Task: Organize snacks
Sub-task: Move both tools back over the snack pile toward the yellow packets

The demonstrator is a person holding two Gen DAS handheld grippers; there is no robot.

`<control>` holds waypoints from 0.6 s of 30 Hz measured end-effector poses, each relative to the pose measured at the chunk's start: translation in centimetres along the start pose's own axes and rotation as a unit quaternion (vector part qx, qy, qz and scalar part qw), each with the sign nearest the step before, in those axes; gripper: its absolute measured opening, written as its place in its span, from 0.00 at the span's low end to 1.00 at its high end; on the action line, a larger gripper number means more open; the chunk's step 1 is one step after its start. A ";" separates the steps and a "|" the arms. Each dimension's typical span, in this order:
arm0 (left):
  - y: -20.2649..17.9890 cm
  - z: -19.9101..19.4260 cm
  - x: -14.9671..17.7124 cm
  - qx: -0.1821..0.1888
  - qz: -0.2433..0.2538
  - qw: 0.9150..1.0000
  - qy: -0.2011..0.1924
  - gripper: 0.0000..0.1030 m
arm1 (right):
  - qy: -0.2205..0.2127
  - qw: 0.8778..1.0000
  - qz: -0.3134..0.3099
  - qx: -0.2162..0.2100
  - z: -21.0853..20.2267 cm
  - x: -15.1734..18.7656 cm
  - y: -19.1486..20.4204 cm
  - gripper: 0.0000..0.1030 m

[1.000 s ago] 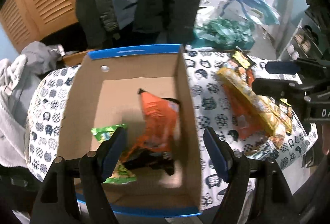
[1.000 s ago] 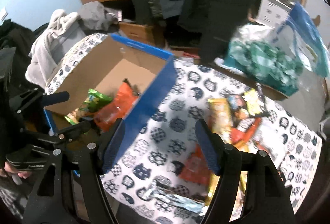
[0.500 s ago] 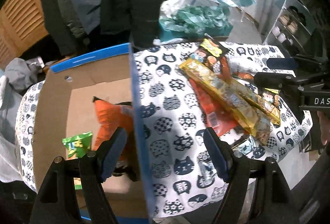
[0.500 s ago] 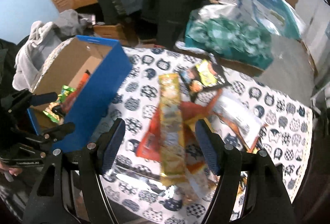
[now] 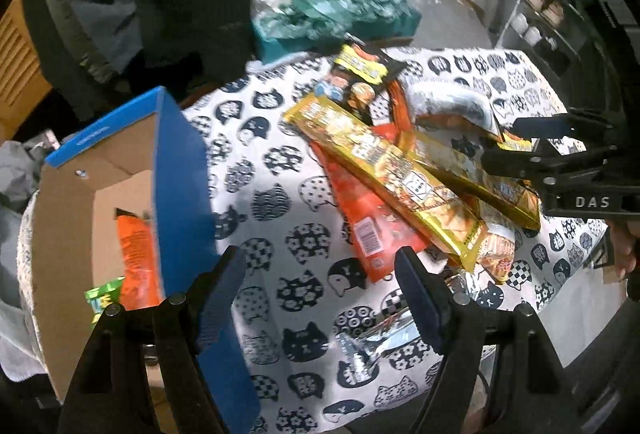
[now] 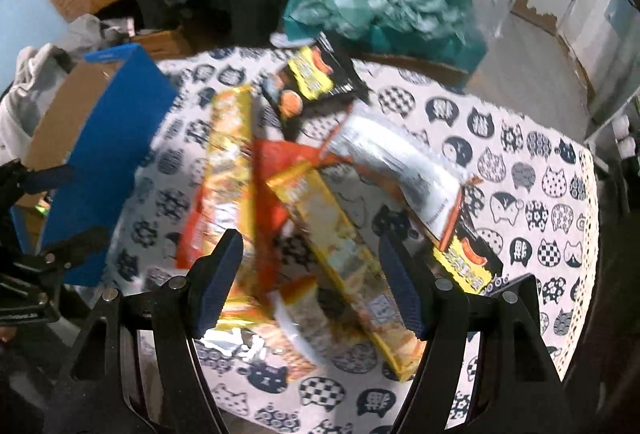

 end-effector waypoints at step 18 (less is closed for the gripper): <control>0.9 3.0 -0.6 0.001 -0.017 0.999 0.030 0.76 | 0.071 0.996 -0.046 -0.013 5.5 2.1 1.9 0.69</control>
Point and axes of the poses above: each gripper's, at about its wrist camera, not at the fingertips, and z roughly the way its jaws point, y to its left, x to its underside, the point moved 8 cm from there along z, roughly the way its jaws point, and after that the axes turned 4 degrees about -x, right-handed, at the moved point
